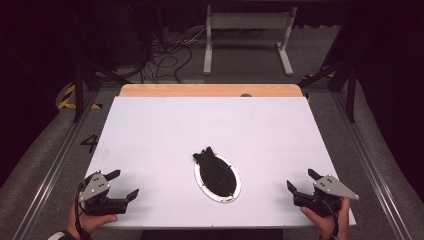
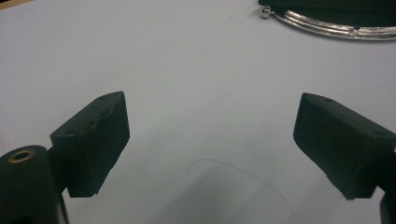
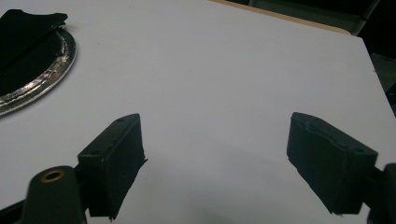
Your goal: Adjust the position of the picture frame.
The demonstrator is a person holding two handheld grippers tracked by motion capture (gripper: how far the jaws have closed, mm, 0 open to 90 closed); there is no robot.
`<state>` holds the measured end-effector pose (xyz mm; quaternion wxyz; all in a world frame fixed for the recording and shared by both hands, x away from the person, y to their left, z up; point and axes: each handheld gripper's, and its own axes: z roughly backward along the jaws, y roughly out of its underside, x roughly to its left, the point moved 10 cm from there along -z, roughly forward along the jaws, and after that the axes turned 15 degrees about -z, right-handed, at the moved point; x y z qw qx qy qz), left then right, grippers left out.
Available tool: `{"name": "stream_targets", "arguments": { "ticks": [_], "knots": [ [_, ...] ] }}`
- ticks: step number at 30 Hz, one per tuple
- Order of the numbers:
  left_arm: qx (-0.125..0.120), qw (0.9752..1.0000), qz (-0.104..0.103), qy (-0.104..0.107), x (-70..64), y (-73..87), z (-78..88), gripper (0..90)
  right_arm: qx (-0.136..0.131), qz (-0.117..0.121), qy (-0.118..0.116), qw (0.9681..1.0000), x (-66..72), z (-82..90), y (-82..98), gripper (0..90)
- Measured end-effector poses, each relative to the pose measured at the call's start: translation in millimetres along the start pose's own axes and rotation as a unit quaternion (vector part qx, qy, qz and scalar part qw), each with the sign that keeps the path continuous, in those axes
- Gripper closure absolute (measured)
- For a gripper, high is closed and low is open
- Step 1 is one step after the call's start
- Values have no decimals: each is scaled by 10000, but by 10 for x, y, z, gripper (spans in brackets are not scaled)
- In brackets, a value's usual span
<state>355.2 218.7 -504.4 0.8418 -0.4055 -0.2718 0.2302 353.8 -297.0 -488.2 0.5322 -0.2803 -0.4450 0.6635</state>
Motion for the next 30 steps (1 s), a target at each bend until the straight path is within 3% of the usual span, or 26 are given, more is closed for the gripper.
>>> {"name": "stream_targets", "arguments": {
  "ticks": [8, 11, 12, 13, 17, 18, 23, 27, 30],
  "knots": [
    [29, 9993, -269, 250, -131, -13, -26, 266, 158, 72, -321, 9993, 107, -51, 19, 265],
    [48, 9989, -308, 343, -149, -8, -33, 388, 255, 159, -306, 9991, 135, -79, 40, 378],
    [48, 9989, -308, 343, -149, -8, -33, 453, 255, 159, -306, 9991, 135, -79, 40, 378],
    [16, 9985, -320, 434, -172, -14, -35, 453, 293, 160, -335, 9989, 145, -90, 47, 439],
    [-338, 9961, -328, 748, -242, -154, -40, 709, 495, 153, -571, 9970, 232, -185, 71, 644],
    [-338, 9961, -328, 748, -242, -154, -40, 747, 495, 153, -571, 9970, 232, -185, 71, 644],
    [-164, 9956, -549, 741, -197, -263, -254, 845, 706, 71, -919, 9932, 370, -267, 95, 813],
    [-49, 9940, -702, 835, -153, -409, -482, 896, 800, 297, -1193, 9892, 590, -259, 111, 900],
    [-91, 9925, -788, 925, -139, -534, -633, 898, 884, 406, -1357, 9860, 746, -270, 137, 900]
  ]
}}
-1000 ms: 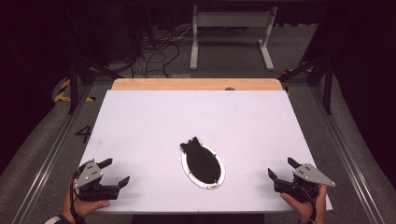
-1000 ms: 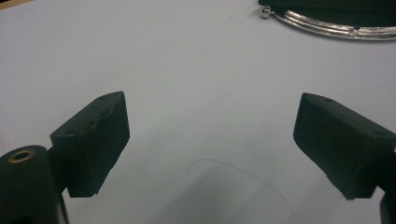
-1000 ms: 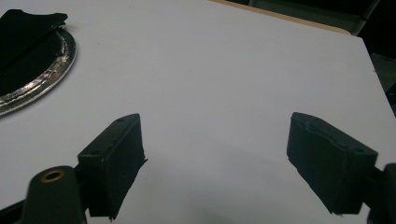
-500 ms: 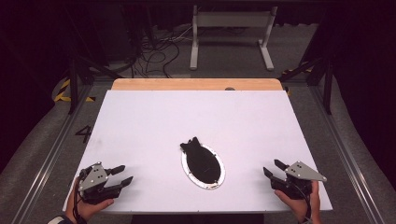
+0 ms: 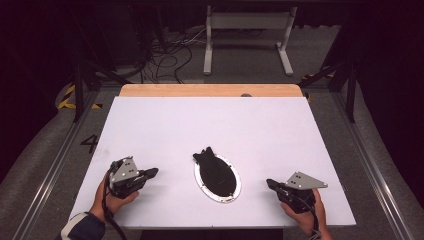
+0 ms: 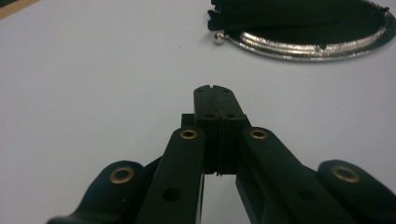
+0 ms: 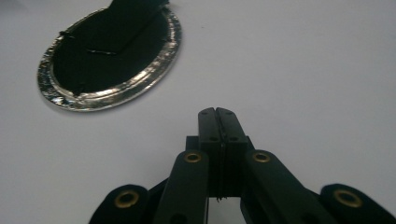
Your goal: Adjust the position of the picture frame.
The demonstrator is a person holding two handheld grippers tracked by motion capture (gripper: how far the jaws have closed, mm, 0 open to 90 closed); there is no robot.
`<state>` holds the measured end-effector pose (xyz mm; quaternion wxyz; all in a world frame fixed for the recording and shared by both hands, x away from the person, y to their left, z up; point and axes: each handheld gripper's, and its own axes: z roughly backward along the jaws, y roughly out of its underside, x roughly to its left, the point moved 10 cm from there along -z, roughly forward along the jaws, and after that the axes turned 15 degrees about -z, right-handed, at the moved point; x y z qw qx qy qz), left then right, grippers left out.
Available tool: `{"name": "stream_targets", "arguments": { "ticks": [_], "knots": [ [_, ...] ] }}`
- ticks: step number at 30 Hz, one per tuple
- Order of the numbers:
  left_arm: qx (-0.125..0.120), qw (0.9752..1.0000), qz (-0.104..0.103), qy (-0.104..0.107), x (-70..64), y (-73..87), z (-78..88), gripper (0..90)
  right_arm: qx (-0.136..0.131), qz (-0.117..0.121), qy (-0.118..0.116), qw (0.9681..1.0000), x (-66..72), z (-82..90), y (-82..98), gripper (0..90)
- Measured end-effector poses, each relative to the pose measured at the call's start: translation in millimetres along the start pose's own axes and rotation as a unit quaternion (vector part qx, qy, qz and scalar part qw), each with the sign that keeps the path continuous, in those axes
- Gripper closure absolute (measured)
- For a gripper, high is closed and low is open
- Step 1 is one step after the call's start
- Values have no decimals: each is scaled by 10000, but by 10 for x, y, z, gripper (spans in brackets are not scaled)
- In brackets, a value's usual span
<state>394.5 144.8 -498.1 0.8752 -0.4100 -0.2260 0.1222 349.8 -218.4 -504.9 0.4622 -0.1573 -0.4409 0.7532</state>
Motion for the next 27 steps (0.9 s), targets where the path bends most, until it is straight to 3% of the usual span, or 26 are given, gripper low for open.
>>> {"name": "stream_targets", "arguments": {
  "ticks": [2, 3, 5, 6, 10, 18, 27],
  "knots": [
    [3, 9999, -119, 51, 33, -73, -113, 899, 83, 73, -120, 9999, 99, -55, 16, 900],
    [-35, 9998, -102, 143, 50, -126, -194, 899, 108, 83, -153, 9998, 128, -74, 21, 900],
    [-39, 9998, -132, 150, 71, -162, -244, 899, 160, 112, -220, 9996, 194, -110, 32, 900],
    [-110, 9996, -144, 213, 88, -229, -312, 899, 178, 187, -279, 9993, 290, -141, 27, 900],
    [-159, 9994, -152, 260, 152, -378, -482, 900, 178, 249, -378, 9988, 395, -162, 10, 900],
    [-134, 9986, -273, 422, 197, -633, -891, 900, 365, 504, -701, 9956, 720, -298, 43, 900],
    [58, 9981, -242, 559, 203, -694, -1251, 900, 519, 724, -1003, 9910, 1031, -420, 84, 900]
  ]
}}
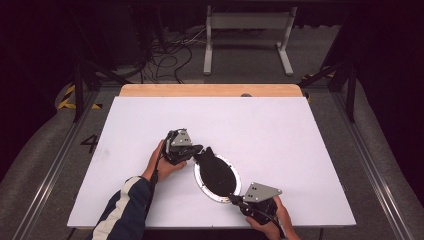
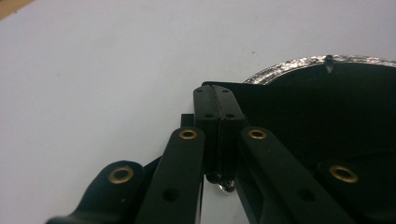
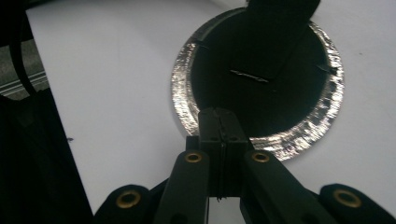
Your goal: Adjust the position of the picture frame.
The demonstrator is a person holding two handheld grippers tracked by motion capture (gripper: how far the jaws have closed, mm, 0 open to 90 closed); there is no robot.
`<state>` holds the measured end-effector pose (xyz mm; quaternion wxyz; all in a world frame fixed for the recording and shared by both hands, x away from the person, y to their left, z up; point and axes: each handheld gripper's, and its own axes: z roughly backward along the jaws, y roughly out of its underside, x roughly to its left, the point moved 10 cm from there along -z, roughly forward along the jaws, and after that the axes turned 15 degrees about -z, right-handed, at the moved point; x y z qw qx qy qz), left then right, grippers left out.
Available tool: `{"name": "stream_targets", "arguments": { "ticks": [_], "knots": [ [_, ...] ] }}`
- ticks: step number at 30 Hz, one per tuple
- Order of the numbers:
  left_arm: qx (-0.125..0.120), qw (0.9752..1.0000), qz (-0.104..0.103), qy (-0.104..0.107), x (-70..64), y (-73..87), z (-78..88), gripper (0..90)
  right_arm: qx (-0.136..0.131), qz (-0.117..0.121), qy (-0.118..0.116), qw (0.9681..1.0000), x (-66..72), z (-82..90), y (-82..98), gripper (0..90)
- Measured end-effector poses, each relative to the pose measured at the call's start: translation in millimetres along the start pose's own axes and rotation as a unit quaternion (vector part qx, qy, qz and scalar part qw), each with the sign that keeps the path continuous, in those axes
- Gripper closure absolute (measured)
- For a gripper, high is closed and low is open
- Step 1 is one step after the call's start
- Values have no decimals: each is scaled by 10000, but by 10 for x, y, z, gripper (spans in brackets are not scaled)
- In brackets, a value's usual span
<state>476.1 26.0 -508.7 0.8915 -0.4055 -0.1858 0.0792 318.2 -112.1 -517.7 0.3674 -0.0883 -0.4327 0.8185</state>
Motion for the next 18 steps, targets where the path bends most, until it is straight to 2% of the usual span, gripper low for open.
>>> {"name": "stream_targets", "arguments": {
  "ticks": [2, 6, 7, 10, 12, 14, 18],
  "knots": [
    [156, 9998, 105, -45, 28, 45, -88, 900, 40, 79, -50, 9999, 57, -36, -2, 900],
    [349, 9993, 99, 31, 32, 113, -179, 900, 118, 217, -121, 9996, 158, -102, 1, 900],
    [343, 9993, 162, 34, 28, 118, -198, 900, 142, 234, -117, 9996, 169, -115, 7, 900],
    [348, 9993, 161, 49, 36, 119, -208, 900, 191, 261, -67, 9995, 176, -147, 19, 900],
    [395, 9991, 127, 62, 29, 123, -212, 900, 146, 244, 17, 9996, 156, -162, 12, 900],
    [473, 9989, -19, 54, 33, 123, -219, 900, 149, 235, 36, 9996, 156, -170, 21, 900],
    [600, 9981, -142, 14, 36, 124, -236, 900, 178, 341, 169, 9991, 185, -204, 41, 900]
  ]
}}
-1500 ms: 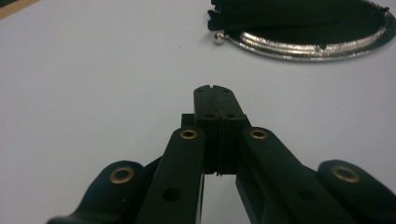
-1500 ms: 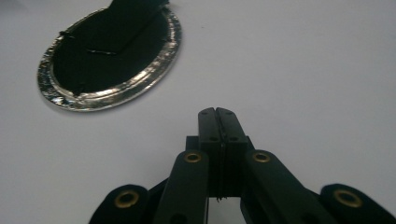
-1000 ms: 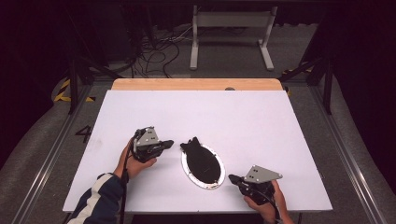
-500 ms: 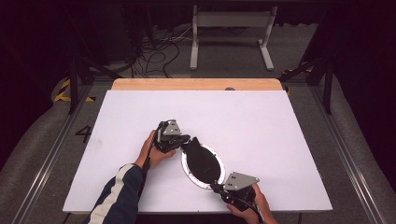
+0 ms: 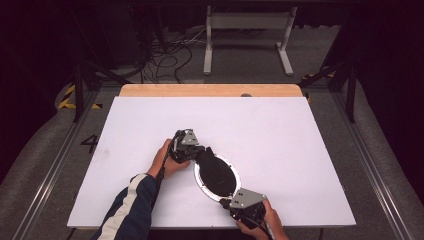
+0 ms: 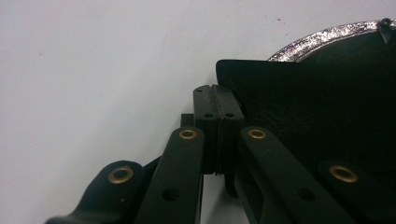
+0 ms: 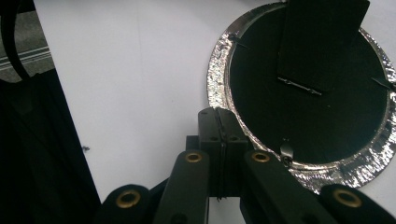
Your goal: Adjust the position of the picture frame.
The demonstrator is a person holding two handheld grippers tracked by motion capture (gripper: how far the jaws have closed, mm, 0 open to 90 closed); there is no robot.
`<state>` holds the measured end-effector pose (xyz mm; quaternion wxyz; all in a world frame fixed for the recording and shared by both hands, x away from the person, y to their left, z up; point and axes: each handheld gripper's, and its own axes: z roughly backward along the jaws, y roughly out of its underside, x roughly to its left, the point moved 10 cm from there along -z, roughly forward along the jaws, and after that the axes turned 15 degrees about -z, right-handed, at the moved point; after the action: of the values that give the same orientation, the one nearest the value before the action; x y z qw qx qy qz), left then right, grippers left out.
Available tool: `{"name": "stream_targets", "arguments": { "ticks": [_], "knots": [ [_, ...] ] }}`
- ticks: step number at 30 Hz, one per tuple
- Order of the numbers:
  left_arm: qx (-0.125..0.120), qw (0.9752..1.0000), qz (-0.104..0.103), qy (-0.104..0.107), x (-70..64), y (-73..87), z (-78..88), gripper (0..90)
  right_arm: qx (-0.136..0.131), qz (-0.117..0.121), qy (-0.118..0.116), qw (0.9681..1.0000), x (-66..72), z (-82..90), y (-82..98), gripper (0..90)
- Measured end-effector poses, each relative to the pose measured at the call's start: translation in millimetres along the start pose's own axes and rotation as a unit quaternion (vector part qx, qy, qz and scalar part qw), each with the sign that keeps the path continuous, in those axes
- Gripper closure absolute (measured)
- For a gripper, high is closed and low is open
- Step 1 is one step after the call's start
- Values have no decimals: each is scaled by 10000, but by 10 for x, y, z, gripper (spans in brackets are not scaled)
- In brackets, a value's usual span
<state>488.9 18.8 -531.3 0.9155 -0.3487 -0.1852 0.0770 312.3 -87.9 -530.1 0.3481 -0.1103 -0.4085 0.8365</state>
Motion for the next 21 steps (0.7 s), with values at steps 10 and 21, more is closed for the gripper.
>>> {"name": "stream_targets", "arguments": {
  "ticks": [10, 21],
  "knots": [
    [138, 9997, -202, 33, -4, 26, 33, 900, 37, -16, 118, 9999, 1, -11, -7, 900],
    [113, 9997, -59, 210, -9, 106, 110, 900, 46, -123, 151, 9998, -64, -5, -15, 900]
  ]
}}
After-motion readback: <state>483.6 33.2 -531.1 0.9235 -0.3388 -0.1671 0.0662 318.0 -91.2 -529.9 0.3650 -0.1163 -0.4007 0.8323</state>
